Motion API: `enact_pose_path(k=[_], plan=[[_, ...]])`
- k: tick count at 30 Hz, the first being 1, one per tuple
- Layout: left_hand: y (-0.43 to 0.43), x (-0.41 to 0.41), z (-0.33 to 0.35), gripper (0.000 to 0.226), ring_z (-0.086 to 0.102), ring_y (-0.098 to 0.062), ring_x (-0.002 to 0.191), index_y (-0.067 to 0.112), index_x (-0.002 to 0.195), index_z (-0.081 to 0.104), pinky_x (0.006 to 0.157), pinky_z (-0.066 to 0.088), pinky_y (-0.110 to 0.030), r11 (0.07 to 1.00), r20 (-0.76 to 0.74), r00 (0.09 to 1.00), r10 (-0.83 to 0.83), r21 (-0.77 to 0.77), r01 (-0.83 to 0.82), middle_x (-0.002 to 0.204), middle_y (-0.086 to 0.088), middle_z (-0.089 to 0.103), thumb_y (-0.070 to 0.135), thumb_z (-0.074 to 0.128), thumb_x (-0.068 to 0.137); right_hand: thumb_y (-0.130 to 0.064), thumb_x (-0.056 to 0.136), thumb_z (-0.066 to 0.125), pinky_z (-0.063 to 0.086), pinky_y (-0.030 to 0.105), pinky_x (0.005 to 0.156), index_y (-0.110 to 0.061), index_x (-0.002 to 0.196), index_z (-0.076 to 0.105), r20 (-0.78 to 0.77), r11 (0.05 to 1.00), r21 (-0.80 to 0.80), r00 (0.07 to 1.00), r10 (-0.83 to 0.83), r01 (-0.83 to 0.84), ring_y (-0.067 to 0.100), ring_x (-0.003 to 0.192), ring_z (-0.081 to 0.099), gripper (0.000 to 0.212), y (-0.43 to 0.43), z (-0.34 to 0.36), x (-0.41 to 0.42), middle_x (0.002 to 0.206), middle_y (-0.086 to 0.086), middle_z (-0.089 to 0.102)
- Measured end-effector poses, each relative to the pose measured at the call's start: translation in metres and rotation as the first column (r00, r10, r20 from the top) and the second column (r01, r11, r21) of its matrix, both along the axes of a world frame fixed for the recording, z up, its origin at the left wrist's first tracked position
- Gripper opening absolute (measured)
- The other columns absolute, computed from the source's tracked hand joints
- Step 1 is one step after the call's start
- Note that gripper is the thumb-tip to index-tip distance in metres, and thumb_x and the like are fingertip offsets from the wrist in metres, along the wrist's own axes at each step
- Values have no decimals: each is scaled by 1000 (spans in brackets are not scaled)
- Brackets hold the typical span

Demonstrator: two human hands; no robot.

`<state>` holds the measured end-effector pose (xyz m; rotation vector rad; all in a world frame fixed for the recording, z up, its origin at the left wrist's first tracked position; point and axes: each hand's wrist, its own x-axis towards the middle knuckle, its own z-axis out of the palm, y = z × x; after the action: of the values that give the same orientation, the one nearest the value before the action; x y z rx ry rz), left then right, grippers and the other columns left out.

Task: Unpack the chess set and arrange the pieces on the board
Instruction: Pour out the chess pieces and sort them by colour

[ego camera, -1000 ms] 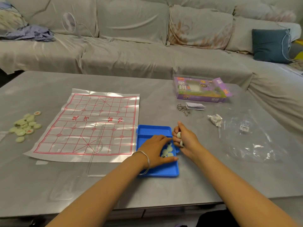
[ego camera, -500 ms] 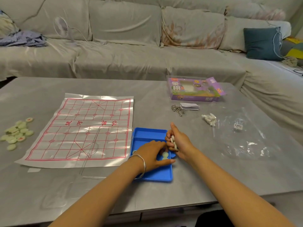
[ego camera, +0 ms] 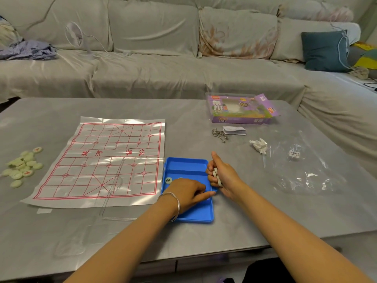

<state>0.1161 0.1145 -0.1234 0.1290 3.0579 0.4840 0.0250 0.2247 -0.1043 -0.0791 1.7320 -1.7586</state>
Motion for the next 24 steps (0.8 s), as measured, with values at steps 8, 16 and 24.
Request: enact_pose_path(k=[8, 16, 24], plan=[[0, -1, 1, 44, 46, -14, 64, 20, 73, 46, 66, 37, -28, 996, 15, 998, -68, -62, 69, 70, -1, 53, 53, 26, 95, -43, 98, 37, 20, 17, 34, -12, 61, 39, 52, 995, -86, 998, -38, 42, 8, 35, 27, 48, 1, 6, -4, 51, 1, 37], [1, -4, 2, 49, 53, -18, 73, 15, 92, 58, 69, 41, -30, 952, 4, 978, -210, -228, 206, 86, -7, 63, 51, 26, 95, -43, 98, 37, 18, 19, 35, -13, 60, 39, 80, 992, -84, 993, -88, 95, 8, 35, 26, 49, 5, 8, -12, 53, 2, 34], [1, 2, 3, 41, 38, -9, 55, 17, 64, 42, 56, 31, -17, 969, -145, 986, 81, 245, -44, 58, 4, 42, 47, 42, 93, -41, 99, 37, 18, 19, 35, -13, 61, 38, 90, 990, -109, 993, -81, 90, 8, 35, 26, 47, -3, 11, -11, 46, -1, 35]])
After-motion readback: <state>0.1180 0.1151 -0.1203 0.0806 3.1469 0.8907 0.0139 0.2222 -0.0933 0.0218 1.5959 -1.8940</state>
